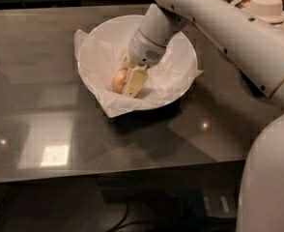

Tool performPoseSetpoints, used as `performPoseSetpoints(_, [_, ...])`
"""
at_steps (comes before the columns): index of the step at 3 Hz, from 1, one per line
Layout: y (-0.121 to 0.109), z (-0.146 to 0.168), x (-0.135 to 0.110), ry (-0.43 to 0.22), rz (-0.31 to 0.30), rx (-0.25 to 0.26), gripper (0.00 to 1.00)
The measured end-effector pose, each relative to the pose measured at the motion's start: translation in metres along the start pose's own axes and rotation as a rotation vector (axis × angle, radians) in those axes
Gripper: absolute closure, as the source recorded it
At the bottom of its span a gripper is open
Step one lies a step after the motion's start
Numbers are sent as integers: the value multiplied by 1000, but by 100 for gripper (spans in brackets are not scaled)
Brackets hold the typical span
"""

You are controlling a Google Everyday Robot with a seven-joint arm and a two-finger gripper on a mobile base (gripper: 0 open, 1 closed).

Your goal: Pick apple from white bowl

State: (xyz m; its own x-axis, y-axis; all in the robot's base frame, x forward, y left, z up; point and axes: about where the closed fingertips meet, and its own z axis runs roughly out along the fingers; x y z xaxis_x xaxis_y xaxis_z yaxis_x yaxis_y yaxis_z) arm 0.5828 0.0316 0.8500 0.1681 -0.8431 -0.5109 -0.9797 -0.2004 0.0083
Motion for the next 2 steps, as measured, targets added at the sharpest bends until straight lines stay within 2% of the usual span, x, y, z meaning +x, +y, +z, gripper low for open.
performPoseSetpoints(1, [1, -5, -2, -41, -6, 18, 100])
performPoseSetpoints(2, [5, -25, -11, -196, -41, 74, 100])
